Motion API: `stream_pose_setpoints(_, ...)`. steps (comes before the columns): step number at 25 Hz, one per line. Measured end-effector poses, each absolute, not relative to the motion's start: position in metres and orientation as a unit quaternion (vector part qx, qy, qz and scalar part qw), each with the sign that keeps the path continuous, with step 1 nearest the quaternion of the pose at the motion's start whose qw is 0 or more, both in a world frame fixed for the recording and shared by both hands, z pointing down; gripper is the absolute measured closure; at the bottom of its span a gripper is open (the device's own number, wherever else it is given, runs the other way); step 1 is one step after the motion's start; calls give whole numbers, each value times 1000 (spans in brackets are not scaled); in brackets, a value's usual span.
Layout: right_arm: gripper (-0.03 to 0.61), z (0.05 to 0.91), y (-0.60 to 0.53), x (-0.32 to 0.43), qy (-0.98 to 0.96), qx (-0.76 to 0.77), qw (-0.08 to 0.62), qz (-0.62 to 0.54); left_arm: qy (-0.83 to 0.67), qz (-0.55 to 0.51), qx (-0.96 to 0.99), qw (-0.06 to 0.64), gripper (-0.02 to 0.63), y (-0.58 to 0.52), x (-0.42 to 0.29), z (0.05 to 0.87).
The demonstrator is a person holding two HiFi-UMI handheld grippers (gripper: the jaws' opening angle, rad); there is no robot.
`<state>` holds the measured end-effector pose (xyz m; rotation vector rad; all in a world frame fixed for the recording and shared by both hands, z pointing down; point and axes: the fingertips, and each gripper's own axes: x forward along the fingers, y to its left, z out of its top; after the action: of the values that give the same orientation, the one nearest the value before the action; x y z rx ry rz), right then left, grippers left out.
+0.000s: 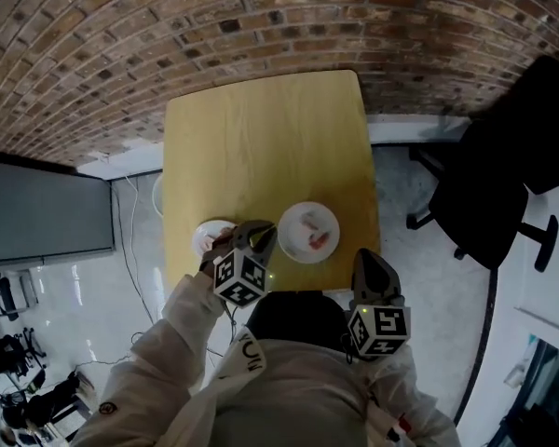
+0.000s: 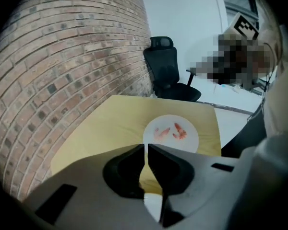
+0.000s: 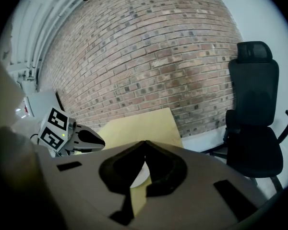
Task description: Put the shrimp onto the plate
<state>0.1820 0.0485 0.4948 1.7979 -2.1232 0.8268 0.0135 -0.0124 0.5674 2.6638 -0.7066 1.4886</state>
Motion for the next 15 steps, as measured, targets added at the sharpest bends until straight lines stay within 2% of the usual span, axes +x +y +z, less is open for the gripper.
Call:
stream_pose_setpoints(5,555,489,40,137,-748,590,127,275,-288,458,840,45,584,-6,-35,553)
stream_pose_setpoints(15,555,479,29,56,-773,562,141,258,-387,385,834,78,584,0,-109,523)
